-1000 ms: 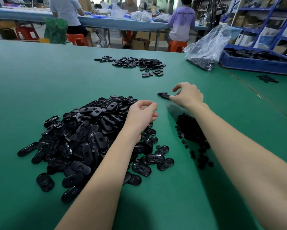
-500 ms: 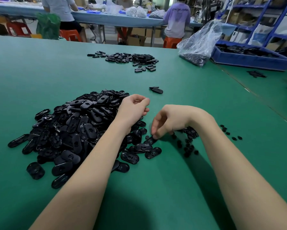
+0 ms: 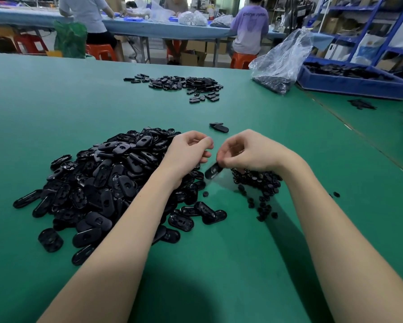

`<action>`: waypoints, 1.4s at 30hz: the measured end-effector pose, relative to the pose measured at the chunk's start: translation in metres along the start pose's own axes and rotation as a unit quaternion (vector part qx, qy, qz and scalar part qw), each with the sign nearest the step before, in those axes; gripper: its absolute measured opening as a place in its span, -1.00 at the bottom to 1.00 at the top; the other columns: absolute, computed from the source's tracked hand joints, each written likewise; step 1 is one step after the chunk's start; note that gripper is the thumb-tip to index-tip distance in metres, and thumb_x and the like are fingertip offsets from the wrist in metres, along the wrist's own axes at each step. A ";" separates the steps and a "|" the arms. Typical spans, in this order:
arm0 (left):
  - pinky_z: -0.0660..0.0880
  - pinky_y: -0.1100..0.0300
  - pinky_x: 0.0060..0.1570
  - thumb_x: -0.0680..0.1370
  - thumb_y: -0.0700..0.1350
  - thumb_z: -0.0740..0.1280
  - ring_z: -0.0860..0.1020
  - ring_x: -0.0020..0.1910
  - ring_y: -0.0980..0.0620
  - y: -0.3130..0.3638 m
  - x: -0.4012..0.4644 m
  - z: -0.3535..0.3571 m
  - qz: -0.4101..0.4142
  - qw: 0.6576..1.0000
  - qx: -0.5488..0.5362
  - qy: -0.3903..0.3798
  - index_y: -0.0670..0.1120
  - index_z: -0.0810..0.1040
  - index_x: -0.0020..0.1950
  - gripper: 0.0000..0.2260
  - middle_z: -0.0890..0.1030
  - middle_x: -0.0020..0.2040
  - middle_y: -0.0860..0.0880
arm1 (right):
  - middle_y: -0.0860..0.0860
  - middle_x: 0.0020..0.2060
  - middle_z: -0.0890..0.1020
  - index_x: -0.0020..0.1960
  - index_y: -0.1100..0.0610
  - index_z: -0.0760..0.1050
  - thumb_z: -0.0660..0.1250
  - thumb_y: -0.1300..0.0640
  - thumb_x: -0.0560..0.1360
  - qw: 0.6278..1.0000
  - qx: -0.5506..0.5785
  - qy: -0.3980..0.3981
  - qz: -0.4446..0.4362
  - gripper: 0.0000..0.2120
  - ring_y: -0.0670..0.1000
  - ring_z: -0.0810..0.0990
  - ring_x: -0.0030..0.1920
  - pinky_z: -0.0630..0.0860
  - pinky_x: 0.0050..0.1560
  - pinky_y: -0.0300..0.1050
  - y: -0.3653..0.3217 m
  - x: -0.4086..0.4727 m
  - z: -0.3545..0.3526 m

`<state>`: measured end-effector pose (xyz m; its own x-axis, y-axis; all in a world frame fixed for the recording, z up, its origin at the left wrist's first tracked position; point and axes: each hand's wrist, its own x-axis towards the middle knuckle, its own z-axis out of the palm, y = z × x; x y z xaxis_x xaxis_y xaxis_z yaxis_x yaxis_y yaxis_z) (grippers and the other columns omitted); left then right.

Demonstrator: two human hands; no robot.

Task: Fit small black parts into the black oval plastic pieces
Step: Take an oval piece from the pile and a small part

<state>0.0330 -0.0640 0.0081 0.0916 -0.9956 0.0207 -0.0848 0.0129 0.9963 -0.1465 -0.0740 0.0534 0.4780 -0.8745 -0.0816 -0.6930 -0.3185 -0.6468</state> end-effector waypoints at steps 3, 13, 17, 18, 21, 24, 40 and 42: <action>0.58 0.28 -0.13 0.63 -0.09 0.32 0.65 -0.12 0.06 0.005 -0.002 -0.002 -0.008 0.998 0.032 -0.044 -0.07 0.65 -0.01 -0.87 0.70 -0.04 -0.02 | -0.12 -0.28 0.67 -0.06 0.00 0.71 0.45 0.21 0.52 0.997 0.049 0.064 -0.023 -0.88 -0.15 0.50 -0.41 0.46 -0.24 -0.38 0.003 -0.001 -0.003; 0.55 0.36 -0.21 0.61 -0.18 0.39 0.62 -0.27 0.12 0.007 -0.006 -0.005 -0.069 0.988 -0.096 -0.099 -0.16 0.64 0.02 -0.94 0.68 -0.18 -0.08 | -0.05 -0.08 0.73 -0.03 0.02 0.66 0.47 0.20 0.51 0.986 0.069 0.144 -0.041 -0.90 -0.22 0.54 -0.43 0.43 -0.29 -0.43 0.004 -0.002 -0.004; 0.58 0.31 -0.16 0.57 -0.29 0.39 0.57 -0.28 0.06 0.005 -0.004 -0.008 -0.048 0.994 -0.091 -0.030 -0.19 0.64 0.02 -0.93 0.65 -0.09 -0.19 | -0.03 -0.12 0.75 -0.04 -0.01 0.68 0.51 0.14 0.48 0.998 0.024 0.057 -0.013 -0.91 -0.12 0.62 -0.34 0.53 -0.21 -0.33 0.003 -0.002 -0.008; 0.59 0.30 -0.13 0.57 -0.31 0.39 0.57 -0.30 0.06 0.005 -0.003 -0.008 -0.043 0.994 -0.093 -0.021 -0.19 0.64 0.03 -0.92 0.65 -0.06 -0.20 | -0.03 -0.13 0.75 -0.06 -0.03 0.71 0.51 0.14 0.48 1.000 -0.005 -0.004 -0.013 -0.91 -0.11 0.62 -0.30 0.57 -0.14 -0.26 0.001 -0.002 -0.007; 0.60 0.33 -0.09 0.57 -0.33 0.37 0.58 -0.29 0.09 0.006 -0.003 -0.008 -0.039 0.995 -0.096 -0.008 -0.18 0.65 0.04 -0.89 0.68 0.03 -0.23 | -0.02 -0.10 0.75 -0.08 -0.10 0.72 0.50 0.18 0.49 0.988 -0.038 -0.151 -0.020 -0.83 -0.13 0.61 -0.30 0.54 -0.15 -0.31 -0.009 -0.001 0.005; 0.60 0.29 -0.02 0.56 -0.38 0.35 0.62 -0.20 0.04 0.005 -0.003 -0.007 -0.046 0.994 -0.103 -0.007 -0.17 0.67 0.04 -0.83 0.66 0.15 -0.27 | -0.08 -0.12 0.75 -0.05 -0.11 0.71 0.51 0.20 0.46 0.982 -0.044 -0.183 -0.025 -0.79 -0.17 0.60 -0.29 0.49 -0.20 -0.40 -0.015 0.004 0.017; 0.57 0.34 -0.06 0.52 -0.45 0.34 0.66 -0.01 -0.03 0.005 -0.005 -0.010 -0.039 0.994 -0.103 -0.013 -0.13 0.68 0.07 -0.72 0.68 0.11 -0.21 | -0.12 -0.32 0.69 -0.11 0.02 0.71 0.53 0.18 0.47 0.998 0.027 -0.050 -0.014 -0.93 -0.12 0.52 -0.30 0.45 -0.16 -0.24 0.002 0.007 0.011; 0.59 0.31 -0.02 0.51 -0.45 0.35 0.66 -0.06 -0.02 0.005 -0.005 -0.009 -0.033 0.995 -0.094 -0.012 -0.13 0.68 0.06 -0.72 0.68 0.05 -0.18 | -0.13 -0.35 0.66 -0.09 0.03 0.73 0.55 0.15 0.47 0.997 0.078 0.023 -0.010 -0.96 -0.14 0.51 -0.32 0.45 -0.14 -0.22 0.008 0.006 0.005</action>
<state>0.0415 -0.0580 0.0140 0.0665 -0.9968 -0.0445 0.1082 -0.0371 0.9934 -0.1463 -0.0802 0.0442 0.4639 -0.8852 -0.0353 -0.5897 -0.2788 -0.7579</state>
